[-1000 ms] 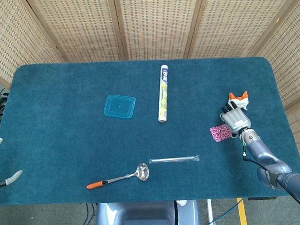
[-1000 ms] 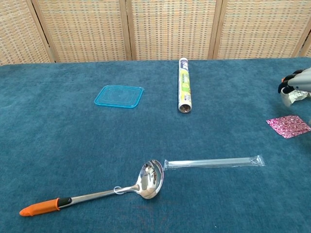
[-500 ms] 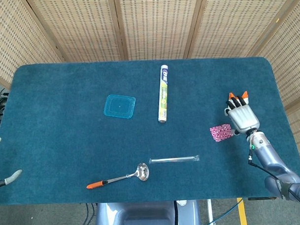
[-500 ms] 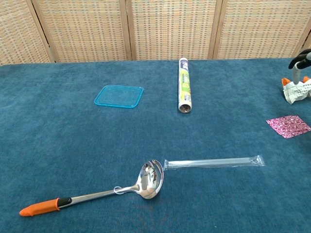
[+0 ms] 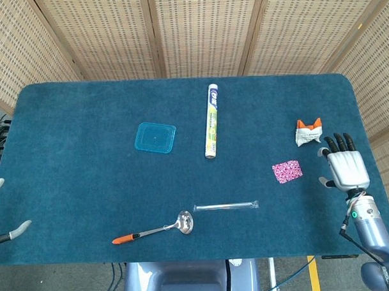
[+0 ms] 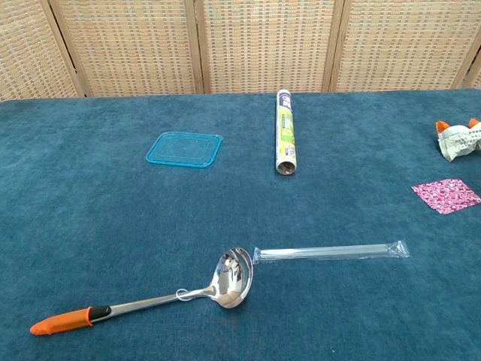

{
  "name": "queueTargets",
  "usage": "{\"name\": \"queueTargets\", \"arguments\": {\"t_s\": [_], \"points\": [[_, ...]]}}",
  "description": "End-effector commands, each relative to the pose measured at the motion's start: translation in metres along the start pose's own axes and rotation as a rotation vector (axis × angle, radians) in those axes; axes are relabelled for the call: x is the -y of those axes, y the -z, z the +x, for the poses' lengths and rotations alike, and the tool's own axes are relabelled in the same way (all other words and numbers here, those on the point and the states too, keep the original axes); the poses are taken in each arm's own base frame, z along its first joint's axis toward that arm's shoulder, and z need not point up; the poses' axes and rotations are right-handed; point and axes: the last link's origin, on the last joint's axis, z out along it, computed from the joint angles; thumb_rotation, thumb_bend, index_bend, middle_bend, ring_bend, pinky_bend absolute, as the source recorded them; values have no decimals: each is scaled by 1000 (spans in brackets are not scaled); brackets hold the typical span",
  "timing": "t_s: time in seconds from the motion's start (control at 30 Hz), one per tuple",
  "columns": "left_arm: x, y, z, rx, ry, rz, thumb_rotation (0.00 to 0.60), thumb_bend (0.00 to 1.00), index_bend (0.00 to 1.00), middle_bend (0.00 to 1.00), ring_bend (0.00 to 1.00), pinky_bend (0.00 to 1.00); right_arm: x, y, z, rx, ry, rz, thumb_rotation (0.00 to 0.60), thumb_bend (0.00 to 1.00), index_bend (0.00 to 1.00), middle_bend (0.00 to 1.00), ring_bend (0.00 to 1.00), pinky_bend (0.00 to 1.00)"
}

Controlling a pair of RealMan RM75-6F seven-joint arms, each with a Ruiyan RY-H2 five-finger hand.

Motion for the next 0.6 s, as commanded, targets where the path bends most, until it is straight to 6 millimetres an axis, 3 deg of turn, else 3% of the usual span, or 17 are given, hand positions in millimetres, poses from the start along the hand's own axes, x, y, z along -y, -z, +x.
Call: {"name": "queueTargets", "arguments": {"t_s": [0.03, 0.13, 0.3, 0.6], "points": [[-1, 1, -1, 1, 1, -6, 202, 0, 23, 0, 0, 0, -7, 19, -1, -18, 2, -26, 600, 209, 346, 157, 0, 0], [-2, 2, -2, -8, 6, -17, 202, 0, 23, 0, 0, 0, -15, 43, -2, -39, -19, -62, 600, 209, 346, 157, 0, 0], [-2, 4, -6, -12, 8, -28, 204, 0, 23, 0, 0, 0, -23, 64, -3, -50, -42, -100, 600, 208, 346, 158, 0, 0], [-3, 7, -6, -9, 6, -28, 204, 0, 23, 0, 0, 0, -29, 76, 1, -73, -51, -123, 600, 208, 346, 158, 0, 0]]}}
